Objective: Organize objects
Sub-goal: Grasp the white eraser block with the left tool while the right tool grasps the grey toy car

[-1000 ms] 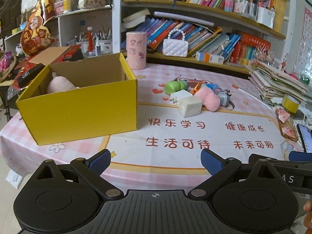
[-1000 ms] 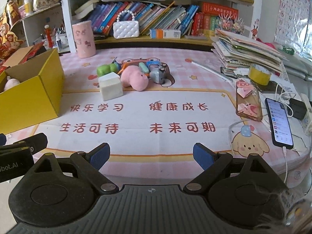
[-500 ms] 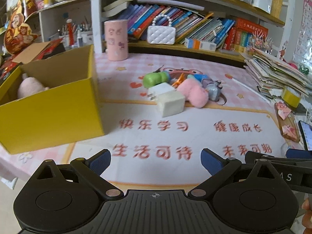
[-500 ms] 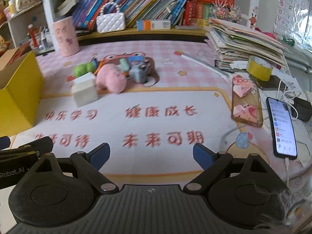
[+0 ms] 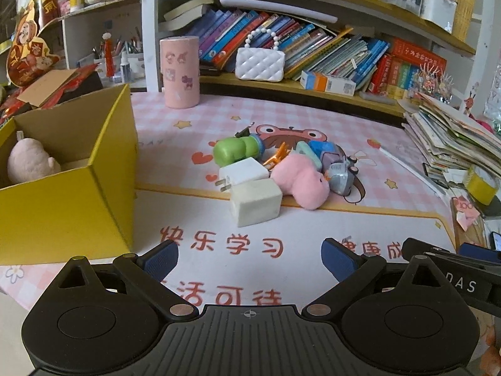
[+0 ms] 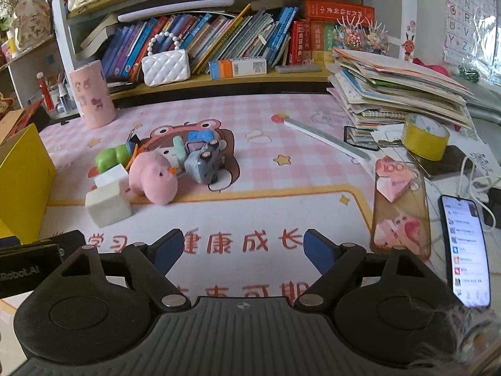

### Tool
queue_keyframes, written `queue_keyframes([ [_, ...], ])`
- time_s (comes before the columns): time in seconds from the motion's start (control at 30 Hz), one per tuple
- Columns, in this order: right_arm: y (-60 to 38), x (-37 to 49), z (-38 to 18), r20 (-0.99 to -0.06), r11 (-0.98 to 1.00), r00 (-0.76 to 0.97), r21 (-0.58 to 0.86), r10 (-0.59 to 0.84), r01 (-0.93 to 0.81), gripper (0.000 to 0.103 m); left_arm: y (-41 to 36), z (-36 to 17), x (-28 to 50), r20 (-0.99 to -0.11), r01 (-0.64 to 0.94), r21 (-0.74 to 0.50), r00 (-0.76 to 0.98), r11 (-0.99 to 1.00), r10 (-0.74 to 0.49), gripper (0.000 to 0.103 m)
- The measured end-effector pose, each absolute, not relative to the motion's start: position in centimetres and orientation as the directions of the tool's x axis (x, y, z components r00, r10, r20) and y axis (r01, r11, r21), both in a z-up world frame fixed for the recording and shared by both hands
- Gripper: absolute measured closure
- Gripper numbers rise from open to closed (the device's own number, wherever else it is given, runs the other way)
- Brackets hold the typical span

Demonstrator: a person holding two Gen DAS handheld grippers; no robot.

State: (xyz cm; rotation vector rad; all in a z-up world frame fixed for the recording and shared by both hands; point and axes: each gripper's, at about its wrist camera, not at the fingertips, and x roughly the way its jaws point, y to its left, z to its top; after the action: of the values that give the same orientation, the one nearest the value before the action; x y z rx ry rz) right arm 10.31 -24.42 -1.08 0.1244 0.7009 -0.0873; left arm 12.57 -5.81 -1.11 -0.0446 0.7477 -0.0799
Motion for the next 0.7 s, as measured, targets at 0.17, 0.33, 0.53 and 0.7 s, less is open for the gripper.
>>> queue_keyframes([
  [0.17,-25.1,12.0,-1.4,-0.652,0.989,0.758,0.099,-0.018,0.109,0.019,-6.6,-1.2,14.2,-0.677,0.041,-0.069,0.732,0.997,-0.077,0.008],
  [0.33,-25.8,13.9,-1.6,-0.646,0.988,0.764,0.119,-0.001,0.101,0.02,-7.2,-1.7,16.4,-0.68,0.012,-0.055,0.732,0.998,-0.046,0.016],
  [0.53,-26.1,16.3,-1.9,-0.656,0.988,0.754,0.124,0.01,0.094,0.02,-7.4,-3.0,19.7,-0.695,-0.055,-0.057,0.719,0.997,0.0,0.022],
  [0.7,-26.1,18.1,-1.9,-0.653,0.987,0.757,0.134,0.02,0.089,0.02,-8.2,-4.7,22.1,-0.714,-0.061,-0.033,0.7,0.998,0.019,0.024],
])
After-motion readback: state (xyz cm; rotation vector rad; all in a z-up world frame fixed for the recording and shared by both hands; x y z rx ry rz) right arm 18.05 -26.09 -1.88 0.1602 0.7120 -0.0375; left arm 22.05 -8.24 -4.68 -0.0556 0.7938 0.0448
